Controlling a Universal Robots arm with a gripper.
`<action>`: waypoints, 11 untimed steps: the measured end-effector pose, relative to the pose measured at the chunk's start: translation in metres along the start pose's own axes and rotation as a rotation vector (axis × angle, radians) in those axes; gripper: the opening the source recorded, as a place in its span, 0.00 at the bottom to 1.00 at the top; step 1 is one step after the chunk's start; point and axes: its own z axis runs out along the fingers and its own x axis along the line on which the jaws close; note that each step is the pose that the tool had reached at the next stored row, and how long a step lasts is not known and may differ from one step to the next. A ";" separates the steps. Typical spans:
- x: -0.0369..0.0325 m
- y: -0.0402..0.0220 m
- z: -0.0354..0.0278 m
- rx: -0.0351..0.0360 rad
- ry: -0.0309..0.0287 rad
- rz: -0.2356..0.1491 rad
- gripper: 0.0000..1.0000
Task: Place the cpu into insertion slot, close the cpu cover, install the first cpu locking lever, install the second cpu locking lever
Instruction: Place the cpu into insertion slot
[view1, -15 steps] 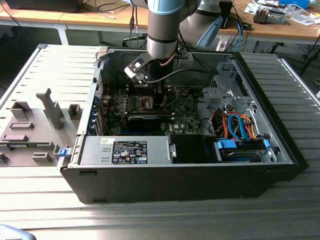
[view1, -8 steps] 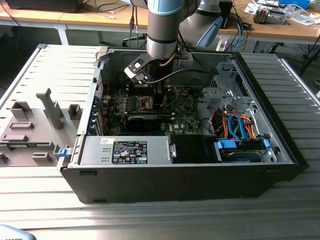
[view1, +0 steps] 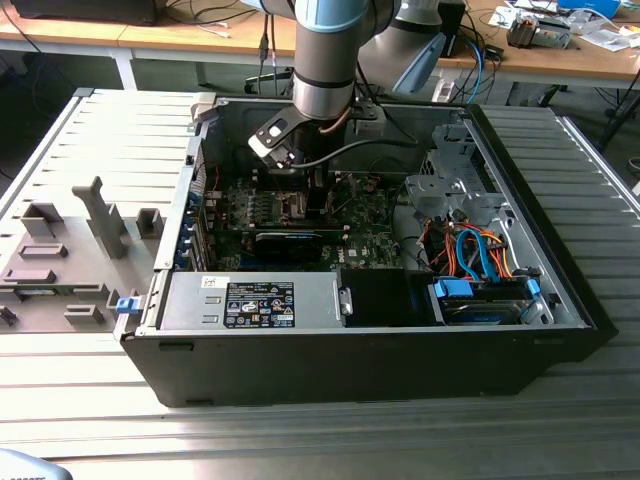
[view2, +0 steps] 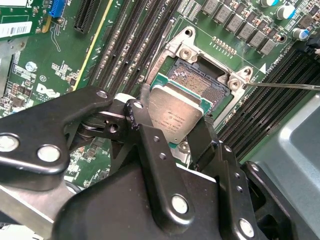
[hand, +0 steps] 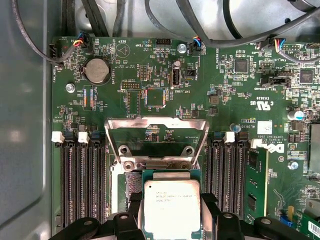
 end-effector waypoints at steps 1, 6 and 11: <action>0.0000 0.0000 0.0001 0.0000 0.0000 0.000 0.55; 0.0002 0.0000 0.0002 -0.0001 0.0002 0.000 0.55; 0.0036 0.0000 -0.0031 -0.0002 -0.0024 0.000 0.55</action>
